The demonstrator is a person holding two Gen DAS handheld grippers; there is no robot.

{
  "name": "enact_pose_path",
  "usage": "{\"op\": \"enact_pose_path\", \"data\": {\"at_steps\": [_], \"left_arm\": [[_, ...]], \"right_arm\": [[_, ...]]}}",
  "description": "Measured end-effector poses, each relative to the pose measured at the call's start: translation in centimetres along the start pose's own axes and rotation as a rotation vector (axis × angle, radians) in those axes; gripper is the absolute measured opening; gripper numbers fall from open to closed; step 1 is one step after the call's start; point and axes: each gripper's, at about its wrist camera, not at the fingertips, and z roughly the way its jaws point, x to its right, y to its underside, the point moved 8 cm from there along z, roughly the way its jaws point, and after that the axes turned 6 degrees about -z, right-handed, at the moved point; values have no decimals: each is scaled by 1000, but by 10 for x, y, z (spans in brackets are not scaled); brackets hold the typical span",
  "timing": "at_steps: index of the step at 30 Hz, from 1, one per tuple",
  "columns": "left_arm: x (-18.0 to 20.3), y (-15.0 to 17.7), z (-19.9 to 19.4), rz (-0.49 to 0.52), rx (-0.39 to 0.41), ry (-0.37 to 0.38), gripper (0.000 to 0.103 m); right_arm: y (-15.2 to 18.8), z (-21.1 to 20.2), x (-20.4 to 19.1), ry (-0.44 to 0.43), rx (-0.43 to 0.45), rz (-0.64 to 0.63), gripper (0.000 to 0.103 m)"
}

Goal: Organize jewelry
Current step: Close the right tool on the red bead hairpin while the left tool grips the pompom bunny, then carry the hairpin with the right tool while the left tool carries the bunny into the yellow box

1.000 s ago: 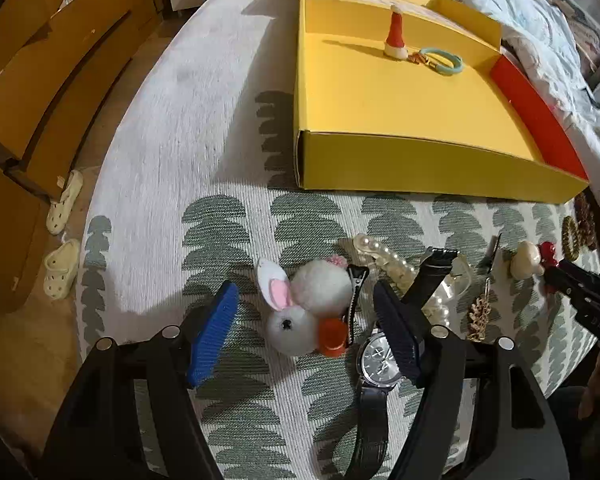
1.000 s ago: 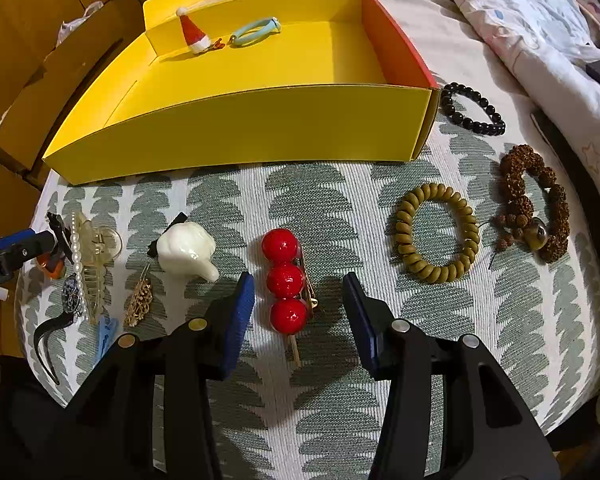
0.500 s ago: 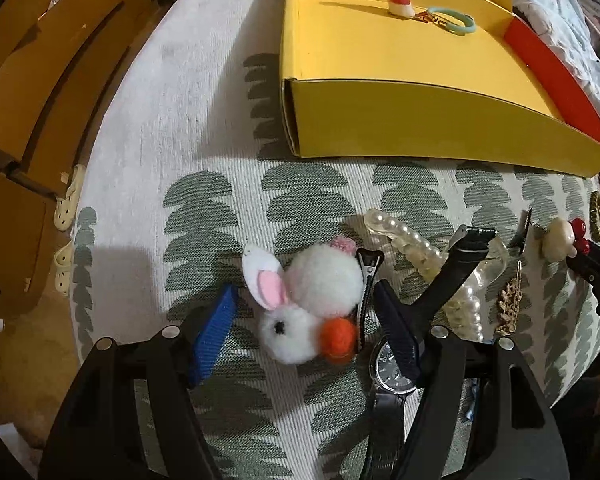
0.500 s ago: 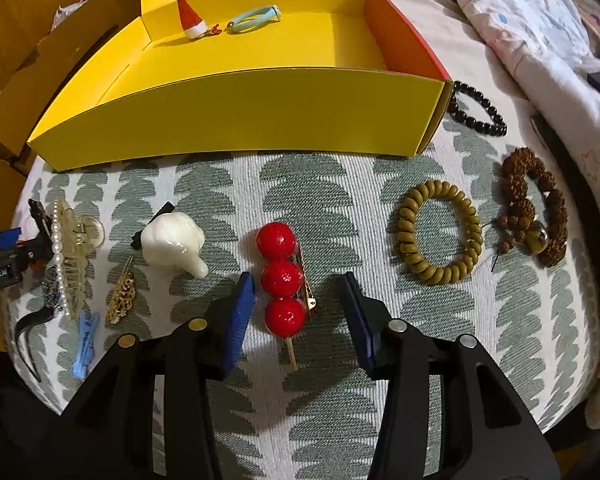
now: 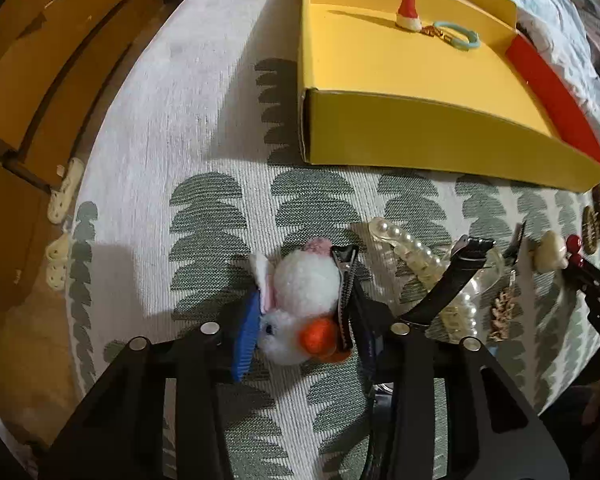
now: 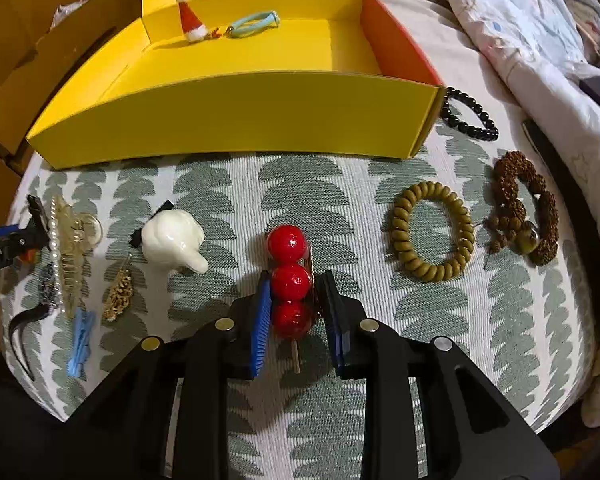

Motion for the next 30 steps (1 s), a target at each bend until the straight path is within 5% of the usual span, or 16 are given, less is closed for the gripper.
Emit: {"op": "enact_pose_path", "data": {"at_steps": [11,18,30], "left_arm": [[-2,-14,-45,-40,101,86,40],[33,-51,-72,-6,145,140,40],[84,-144,-24,-8,85,118,40]], "right_arm": [[-25,-47,-2,-89,104,21,25],[-91,-61,-19,-147,135,-29,25],[-194,16,-30,-173,21,-85,25]]}}
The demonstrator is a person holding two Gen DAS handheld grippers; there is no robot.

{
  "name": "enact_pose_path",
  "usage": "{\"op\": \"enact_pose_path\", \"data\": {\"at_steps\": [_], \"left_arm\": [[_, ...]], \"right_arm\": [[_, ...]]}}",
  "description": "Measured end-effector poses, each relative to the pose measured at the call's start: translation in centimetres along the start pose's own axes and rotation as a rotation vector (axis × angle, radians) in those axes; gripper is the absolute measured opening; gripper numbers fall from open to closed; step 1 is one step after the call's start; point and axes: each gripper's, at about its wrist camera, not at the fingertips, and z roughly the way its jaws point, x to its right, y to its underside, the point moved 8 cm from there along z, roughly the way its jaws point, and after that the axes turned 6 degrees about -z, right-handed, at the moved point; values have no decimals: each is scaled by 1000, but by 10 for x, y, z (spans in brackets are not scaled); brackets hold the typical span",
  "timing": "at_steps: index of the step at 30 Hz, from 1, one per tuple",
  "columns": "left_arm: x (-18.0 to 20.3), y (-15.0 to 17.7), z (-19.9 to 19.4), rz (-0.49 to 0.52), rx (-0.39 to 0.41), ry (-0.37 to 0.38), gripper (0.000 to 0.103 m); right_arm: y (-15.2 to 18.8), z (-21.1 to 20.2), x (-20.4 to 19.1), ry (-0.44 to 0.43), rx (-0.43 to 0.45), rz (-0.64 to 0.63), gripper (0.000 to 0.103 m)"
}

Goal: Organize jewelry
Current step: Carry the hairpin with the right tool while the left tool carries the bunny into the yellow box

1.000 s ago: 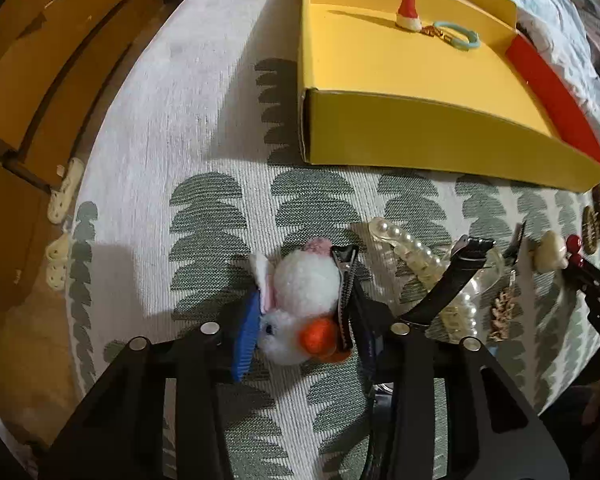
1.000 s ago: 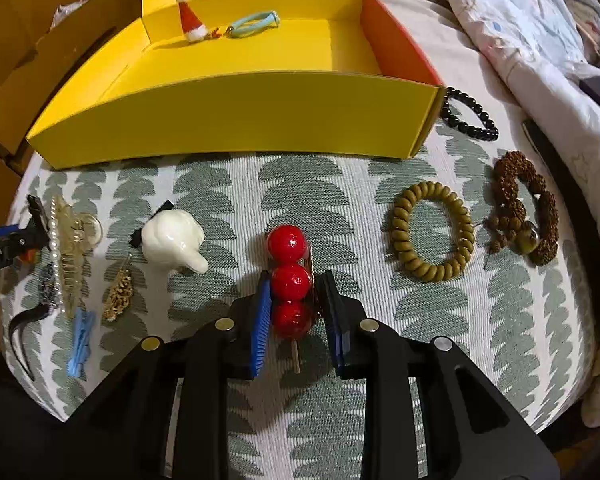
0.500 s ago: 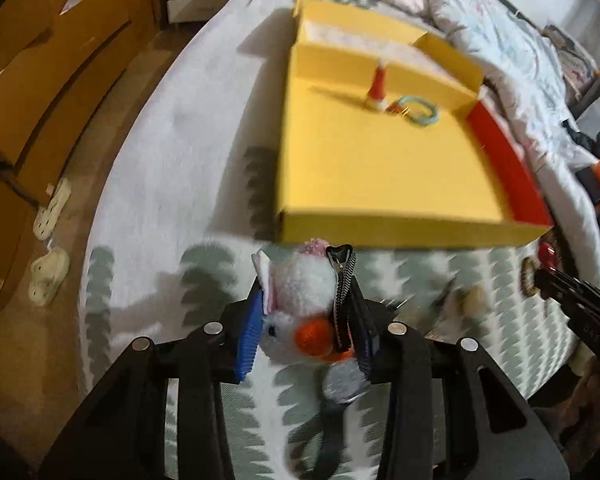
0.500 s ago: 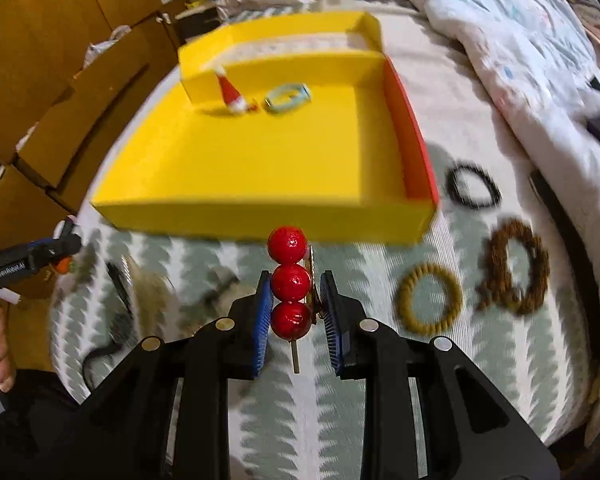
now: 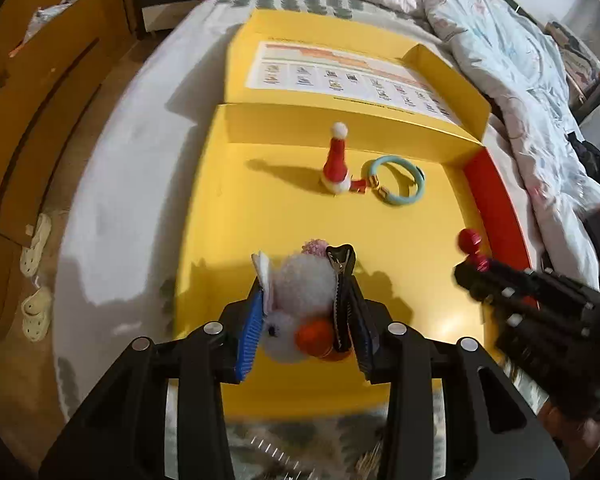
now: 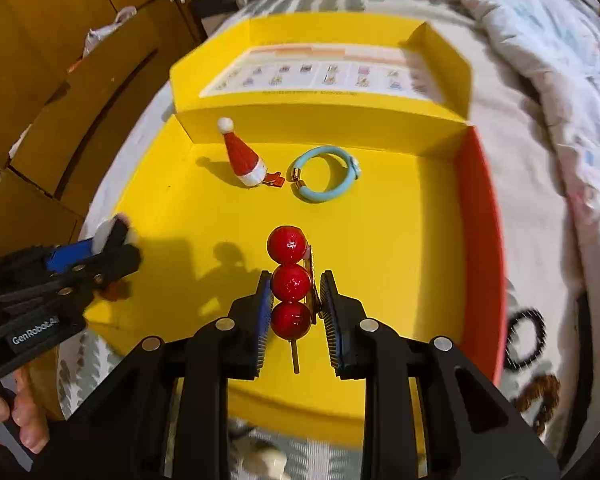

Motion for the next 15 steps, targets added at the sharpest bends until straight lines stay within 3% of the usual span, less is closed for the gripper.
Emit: {"op": "enact_pose_path", "data": {"at_steps": [7,15], "left_arm": [[6,-16,50,7,-67,-33,40],[8,-26,71,17,-75,-52,40]], "right_arm": [[-8,43,14,10,-64,-23,25],[-17,64,21,19,-88,-36,26]]}}
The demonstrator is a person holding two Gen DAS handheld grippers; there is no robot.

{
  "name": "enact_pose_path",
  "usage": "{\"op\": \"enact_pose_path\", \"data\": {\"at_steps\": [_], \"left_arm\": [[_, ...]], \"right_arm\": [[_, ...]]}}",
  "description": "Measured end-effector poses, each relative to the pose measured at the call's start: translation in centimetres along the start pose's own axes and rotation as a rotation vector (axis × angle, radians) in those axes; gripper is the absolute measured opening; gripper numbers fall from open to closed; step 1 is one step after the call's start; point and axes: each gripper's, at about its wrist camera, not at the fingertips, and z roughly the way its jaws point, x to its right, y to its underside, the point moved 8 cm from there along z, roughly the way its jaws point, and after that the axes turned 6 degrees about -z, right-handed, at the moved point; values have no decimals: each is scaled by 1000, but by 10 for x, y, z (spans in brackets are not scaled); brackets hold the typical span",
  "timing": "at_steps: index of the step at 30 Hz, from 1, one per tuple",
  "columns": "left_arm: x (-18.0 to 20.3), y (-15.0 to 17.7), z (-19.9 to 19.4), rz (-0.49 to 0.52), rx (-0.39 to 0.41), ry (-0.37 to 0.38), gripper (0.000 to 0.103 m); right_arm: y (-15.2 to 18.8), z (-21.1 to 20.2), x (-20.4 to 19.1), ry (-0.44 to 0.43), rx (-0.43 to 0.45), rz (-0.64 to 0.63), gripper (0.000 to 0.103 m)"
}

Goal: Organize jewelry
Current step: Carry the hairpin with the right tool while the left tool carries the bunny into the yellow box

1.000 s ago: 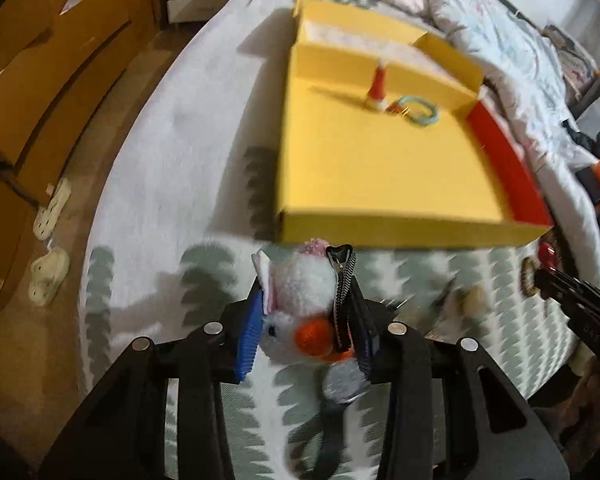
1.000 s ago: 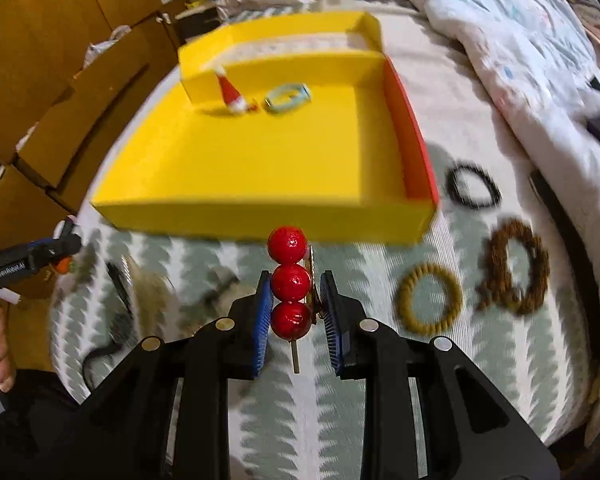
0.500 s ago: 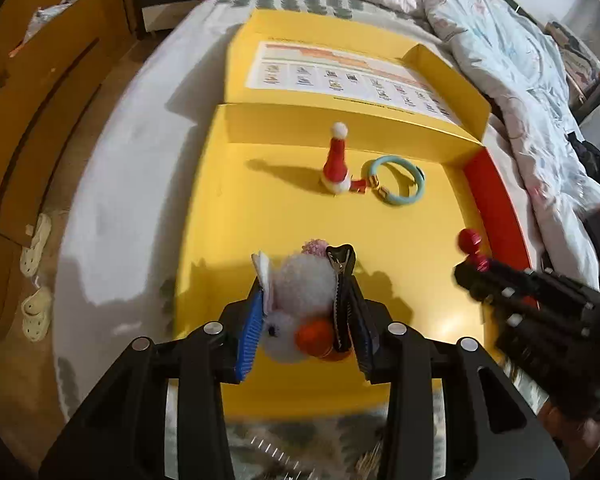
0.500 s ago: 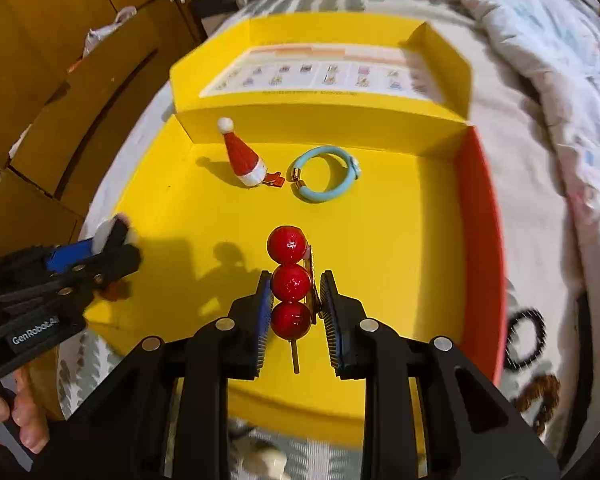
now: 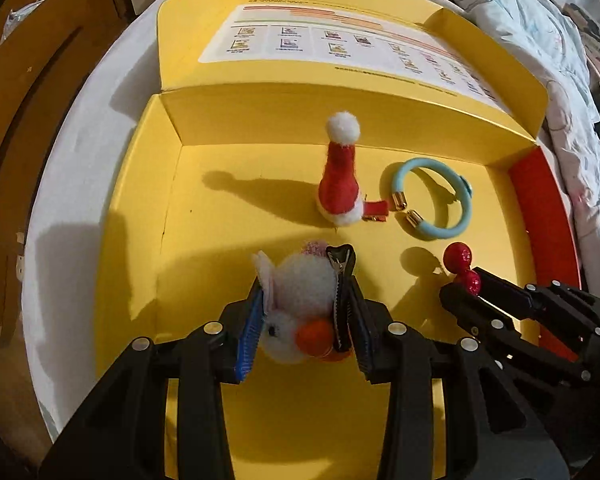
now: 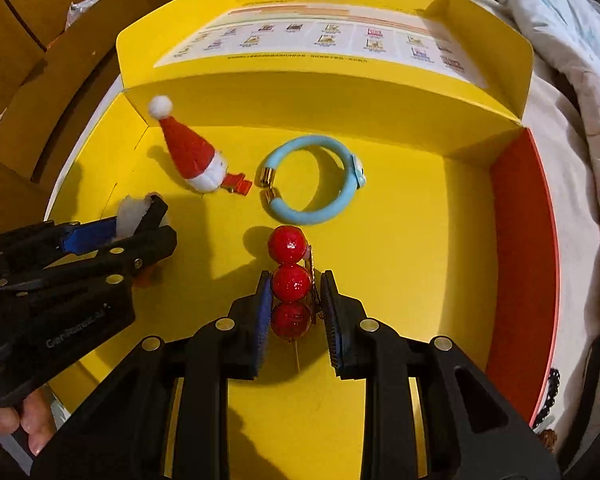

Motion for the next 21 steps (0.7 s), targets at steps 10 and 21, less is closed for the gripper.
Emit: {"op": "enact_pose_path", "data": {"at_steps": [10,21], "left_arm": [[5,4,4,10,9,-22,42],[3,3,-17,-3,37,-11,47]], "right_arm": [[-2,-2,-1,32,5,-12,29],[-6,-30,3,51,54,9,32]]}}
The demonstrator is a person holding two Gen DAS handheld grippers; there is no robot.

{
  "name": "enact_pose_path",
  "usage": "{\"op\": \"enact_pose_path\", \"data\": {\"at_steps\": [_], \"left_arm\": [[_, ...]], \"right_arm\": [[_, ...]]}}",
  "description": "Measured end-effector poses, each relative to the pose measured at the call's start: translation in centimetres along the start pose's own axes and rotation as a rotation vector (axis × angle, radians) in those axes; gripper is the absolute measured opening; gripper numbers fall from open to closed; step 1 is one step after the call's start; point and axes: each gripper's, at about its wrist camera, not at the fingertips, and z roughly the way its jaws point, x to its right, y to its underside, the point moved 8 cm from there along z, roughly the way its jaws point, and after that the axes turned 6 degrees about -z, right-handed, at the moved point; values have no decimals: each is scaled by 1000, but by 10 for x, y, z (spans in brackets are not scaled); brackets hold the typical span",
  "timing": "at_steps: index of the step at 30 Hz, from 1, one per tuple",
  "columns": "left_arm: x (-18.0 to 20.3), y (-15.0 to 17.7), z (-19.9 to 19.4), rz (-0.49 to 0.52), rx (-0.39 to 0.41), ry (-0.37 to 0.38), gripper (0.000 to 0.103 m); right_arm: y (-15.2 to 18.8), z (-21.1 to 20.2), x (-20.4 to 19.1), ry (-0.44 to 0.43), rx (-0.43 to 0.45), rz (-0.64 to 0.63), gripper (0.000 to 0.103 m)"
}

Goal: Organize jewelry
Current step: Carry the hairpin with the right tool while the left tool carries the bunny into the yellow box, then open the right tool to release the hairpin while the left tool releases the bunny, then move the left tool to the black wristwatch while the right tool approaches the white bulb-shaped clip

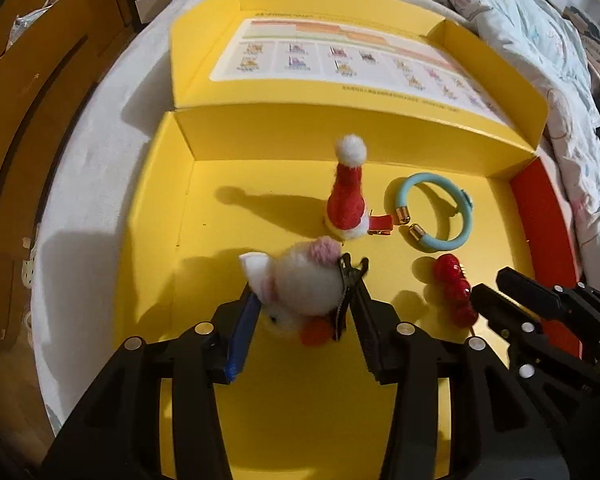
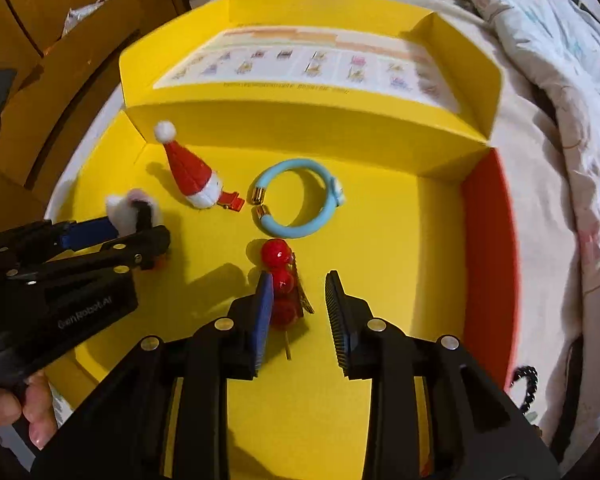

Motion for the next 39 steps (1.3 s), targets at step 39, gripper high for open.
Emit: {"op": "enact_pose_path", "data": {"at_steps": [39], "left_arm": [[-69,169,-87,34,67,3,75]], "right_arm": [[193,-85,-67,-68,70,10,45]]}}
